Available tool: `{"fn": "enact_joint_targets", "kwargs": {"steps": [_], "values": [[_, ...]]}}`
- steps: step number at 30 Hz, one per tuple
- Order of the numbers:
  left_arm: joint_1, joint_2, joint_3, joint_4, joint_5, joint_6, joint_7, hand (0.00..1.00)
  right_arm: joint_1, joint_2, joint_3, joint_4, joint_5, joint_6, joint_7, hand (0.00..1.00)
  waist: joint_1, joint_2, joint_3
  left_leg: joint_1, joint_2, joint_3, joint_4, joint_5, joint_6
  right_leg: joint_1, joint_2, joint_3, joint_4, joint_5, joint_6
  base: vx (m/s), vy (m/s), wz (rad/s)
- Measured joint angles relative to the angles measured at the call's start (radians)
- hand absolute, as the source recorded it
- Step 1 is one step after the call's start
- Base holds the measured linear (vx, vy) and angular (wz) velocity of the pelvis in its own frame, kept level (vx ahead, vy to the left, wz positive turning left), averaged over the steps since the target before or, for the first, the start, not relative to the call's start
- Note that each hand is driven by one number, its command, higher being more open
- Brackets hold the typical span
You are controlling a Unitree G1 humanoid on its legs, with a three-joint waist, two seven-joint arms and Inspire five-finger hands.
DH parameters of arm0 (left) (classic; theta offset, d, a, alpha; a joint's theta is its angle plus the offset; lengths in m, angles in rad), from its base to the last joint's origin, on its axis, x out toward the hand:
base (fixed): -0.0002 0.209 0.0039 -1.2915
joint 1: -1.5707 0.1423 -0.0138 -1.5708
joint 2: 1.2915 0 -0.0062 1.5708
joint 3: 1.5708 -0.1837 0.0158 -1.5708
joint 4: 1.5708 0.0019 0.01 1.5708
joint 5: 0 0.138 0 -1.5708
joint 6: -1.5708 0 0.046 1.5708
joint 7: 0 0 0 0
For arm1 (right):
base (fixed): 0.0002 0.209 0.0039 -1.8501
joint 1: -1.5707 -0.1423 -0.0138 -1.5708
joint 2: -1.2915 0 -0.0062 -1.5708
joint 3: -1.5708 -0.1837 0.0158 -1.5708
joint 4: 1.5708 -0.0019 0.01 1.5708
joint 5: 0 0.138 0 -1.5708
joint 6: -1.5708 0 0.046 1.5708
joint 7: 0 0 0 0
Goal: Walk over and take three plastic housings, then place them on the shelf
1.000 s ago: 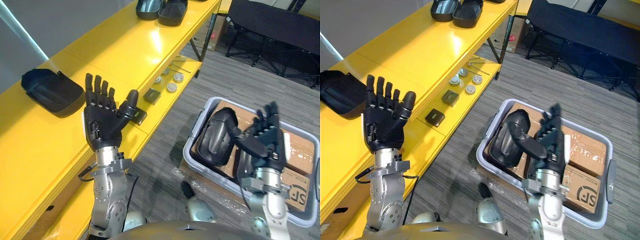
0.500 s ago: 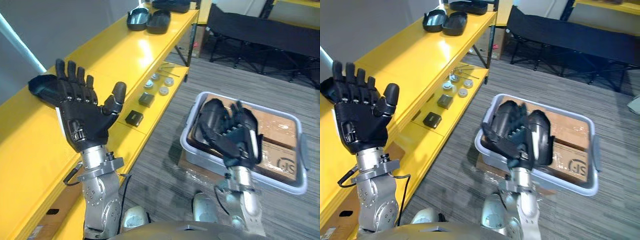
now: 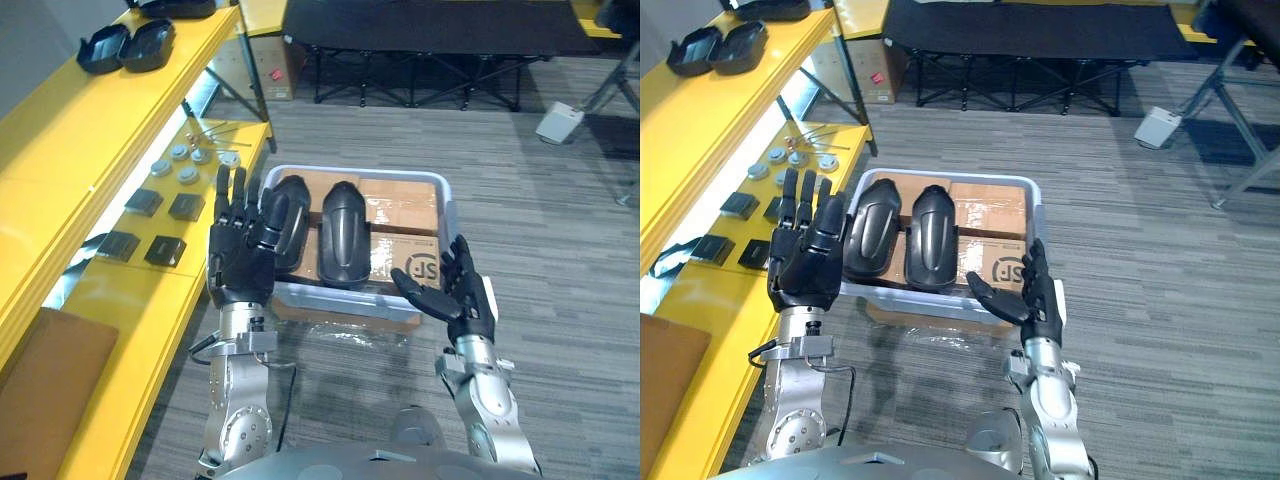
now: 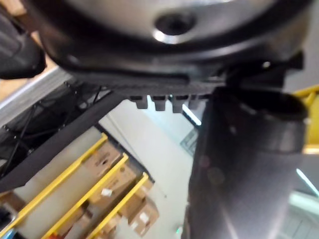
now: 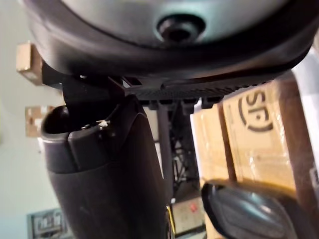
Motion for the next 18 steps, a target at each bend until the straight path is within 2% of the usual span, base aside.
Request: {"fn": "enact_joint_targets", "kwargs": {"steps": [1,2,3,4,5,7,8,9,11,15,18], "values": [[0.000,0.000,0.000,-0.002,0.015,0.000,-0.001,1.00,0.002,0.000,0.000,-0.001,0.001,0.001,0.000,1.00,0.005,0.001,0.000,0.001,-0.019,-0.012,-0.001,-0.034,0.011,-0.001,0.002,0.010,-0.024,0.019,0.003,-0.09,0.058,-0.59],[0.003,0.000,0.003,-0.003,0.037,0.000,0.000,1.00,0.000,-0.001,0.004,-0.001,0.003,0.008,0.000,1.00,0.023,0.003,-0.004,-0.001,-0.043,-0.047,-0.010,-0.098,0.021,-0.014,0.004,0.033,-0.063,0.053,0.013,-0.09,0.120,-0.69],[0.005,0.006,0.015,-0.003,0.061,0.000,0.006,1.00,-0.012,0.000,0.020,0.001,0.010,0.021,-0.007,1.00,0.044,-0.005,-0.002,-0.001,-0.075,-0.058,-0.007,-0.112,0.004,-0.022,-0.008,0.063,-0.103,0.093,0.020,-0.11,0.148,-0.72],[0.008,0.008,0.016,-0.003,0.061,0.001,0.007,1.00,-0.014,0.002,0.031,0.001,0.009,0.027,-0.014,1.00,0.049,-0.015,0.000,-0.004,-0.087,-0.057,-0.005,-0.117,0.005,-0.023,-0.015,0.065,-0.126,0.115,0.021,-0.12,0.192,-0.76],[0.020,0.025,0.038,-0.003,0.061,0.009,0.002,1.00,-0.023,0.009,0.063,0.001,0.002,0.051,-0.034,1.00,0.066,-0.040,0.003,-0.010,-0.115,-0.056,0.005,-0.127,0.008,-0.026,-0.034,0.063,-0.170,0.162,0.023,-0.10,0.151,-0.50],[0.031,0.043,0.056,-0.001,0.066,0.026,0.001,1.00,-0.058,0.015,0.080,0.029,-0.002,0.077,-0.055,1.00,0.066,-0.060,0.007,-0.041,-0.139,-0.058,0.040,-0.137,0.011,-0.039,-0.056,0.050,-0.196,0.206,0.026,-0.07,0.133,-0.25],[0.031,0.046,0.058,0.003,0.076,0.028,0.001,1.00,-0.081,0.015,0.078,0.055,-0.002,0.078,-0.067,1.00,0.067,-0.062,0.009,-0.053,-0.144,-0.058,0.055,-0.140,0.010,-0.046,-0.060,0.047,-0.202,0.221,0.025,-0.07,0.135,-0.19],[0.029,0.051,0.059,0.014,0.086,0.028,-0.007,1.00,-0.151,0.015,0.064,0.132,-0.002,0.086,-0.106,1.00,0.075,-0.061,0.018,-0.079,-0.149,-0.058,0.092,-0.146,0.003,-0.060,-0.064,0.039,-0.216,0.264,0.020,-0.08,0.103,-0.19],[0.008,0.061,0.056,0.024,0.108,0.028,-0.017,1.00,-0.231,0.019,0.021,0.200,-0.004,0.096,-0.165,1.00,0.089,-0.059,0.045,-0.107,-0.163,-0.060,0.119,-0.152,0.008,-0.060,-0.077,0.002,-0.240,0.306,0.013,-0.11,0.088,-0.06],[-0.070,0.096,0.053,0.028,0.144,0.026,-0.031,1.00,-0.443,0.000,-0.059,0.304,-0.004,0.114,-0.252,1.00,0.101,-0.064,0.129,-0.188,-0.177,-0.087,0.171,-0.167,0.014,-0.092,-0.091,-0.071,-0.261,0.315,0.005,-0.14,0.012,0.13],[-0.118,0.086,0.036,0.031,0.144,0.039,-0.032,1.00,-0.637,-0.072,-0.102,0.331,-0.022,0.143,-0.312,1.00,0.106,-0.023,0.200,-0.262,-0.174,-0.165,0.192,-0.143,0.000,-0.124,-0.066,-0.105,-0.272,0.324,0.004,-0.08,-0.068,0.24]]}}
